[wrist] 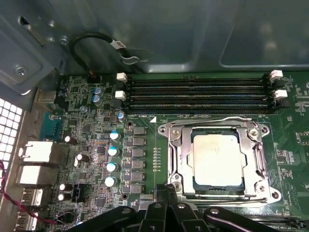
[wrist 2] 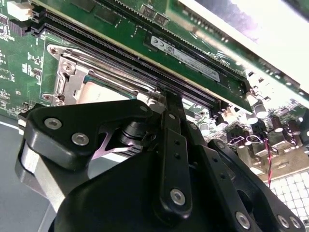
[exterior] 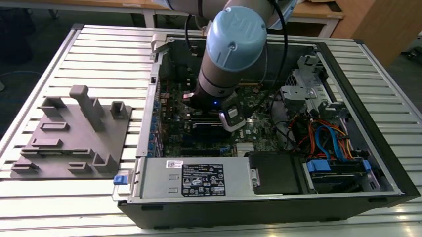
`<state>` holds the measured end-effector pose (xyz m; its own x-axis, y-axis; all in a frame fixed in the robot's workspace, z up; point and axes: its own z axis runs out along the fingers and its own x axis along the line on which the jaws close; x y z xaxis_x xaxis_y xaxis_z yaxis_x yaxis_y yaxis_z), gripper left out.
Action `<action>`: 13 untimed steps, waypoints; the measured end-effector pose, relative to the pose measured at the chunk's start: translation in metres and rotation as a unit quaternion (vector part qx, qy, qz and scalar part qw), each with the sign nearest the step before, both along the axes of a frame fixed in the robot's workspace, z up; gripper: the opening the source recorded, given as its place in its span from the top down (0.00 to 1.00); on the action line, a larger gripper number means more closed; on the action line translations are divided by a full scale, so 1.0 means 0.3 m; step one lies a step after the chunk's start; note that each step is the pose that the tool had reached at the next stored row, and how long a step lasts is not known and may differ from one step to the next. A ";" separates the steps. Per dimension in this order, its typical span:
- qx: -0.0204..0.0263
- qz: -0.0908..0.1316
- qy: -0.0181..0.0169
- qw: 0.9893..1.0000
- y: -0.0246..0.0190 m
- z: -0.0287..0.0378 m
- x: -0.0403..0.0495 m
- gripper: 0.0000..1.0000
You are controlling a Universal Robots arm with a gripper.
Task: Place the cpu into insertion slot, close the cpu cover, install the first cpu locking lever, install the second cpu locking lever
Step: 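Install the second cpu locking lever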
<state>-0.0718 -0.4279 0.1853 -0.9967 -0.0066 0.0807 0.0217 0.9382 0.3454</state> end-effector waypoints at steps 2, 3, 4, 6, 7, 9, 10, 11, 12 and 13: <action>0.000 0.000 0.000 1.000 0.000 0.003 0.000 0.90; 0.000 0.000 0.000 1.000 0.000 0.006 -0.001 0.90; 0.000 0.000 0.000 1.000 0.001 0.008 -0.001 0.90; 0.000 0.000 0.000 1.000 0.000 0.014 -0.002 0.90; 0.000 0.000 0.000 1.000 0.000 0.016 -0.002 0.90; 0.000 0.000 0.000 1.000 0.000 0.022 -0.004 0.90; 0.000 0.000 0.000 1.000 0.000 0.026 -0.004 0.90; 0.000 0.000 0.000 1.000 0.000 0.032 -0.004 0.90; 0.000 0.000 0.000 1.000 0.000 0.038 -0.005 0.90; 0.000 0.000 0.000 1.000 0.000 0.044 -0.005 0.90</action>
